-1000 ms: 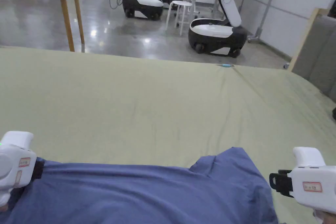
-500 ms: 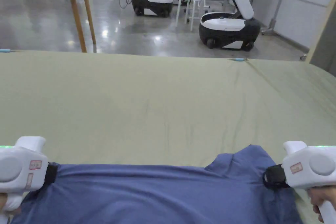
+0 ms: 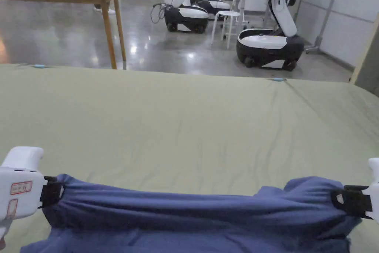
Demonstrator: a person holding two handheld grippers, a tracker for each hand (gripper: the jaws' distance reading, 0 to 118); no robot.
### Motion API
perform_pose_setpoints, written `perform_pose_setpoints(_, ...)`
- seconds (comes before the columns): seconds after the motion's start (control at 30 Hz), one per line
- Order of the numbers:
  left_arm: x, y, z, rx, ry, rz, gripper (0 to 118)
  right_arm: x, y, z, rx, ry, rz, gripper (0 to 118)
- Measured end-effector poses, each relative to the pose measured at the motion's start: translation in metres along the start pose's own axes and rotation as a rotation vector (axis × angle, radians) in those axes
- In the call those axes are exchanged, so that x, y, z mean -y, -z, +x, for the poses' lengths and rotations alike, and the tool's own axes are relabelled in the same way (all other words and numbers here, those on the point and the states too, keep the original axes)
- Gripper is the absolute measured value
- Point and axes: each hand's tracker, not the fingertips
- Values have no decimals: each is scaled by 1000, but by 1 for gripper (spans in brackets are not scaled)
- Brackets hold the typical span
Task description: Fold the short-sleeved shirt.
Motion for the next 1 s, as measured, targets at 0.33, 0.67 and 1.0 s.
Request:
perform_pose_setpoints(0.33, 91, -76, -1, 28, 21, 72, 2, 102, -84, -17, 2, -18, 65, 4)
perform_pose_setpoints(0.67, 137, -60, -10, 60, -6, 1, 9, 147, -54, -9, 1, -19, -28, 5)
perform_pose_setpoints(1.0, 126, -84, 0, -115, 6, 123, 95, 136, -65, -16, 109, -5, 105, 103)
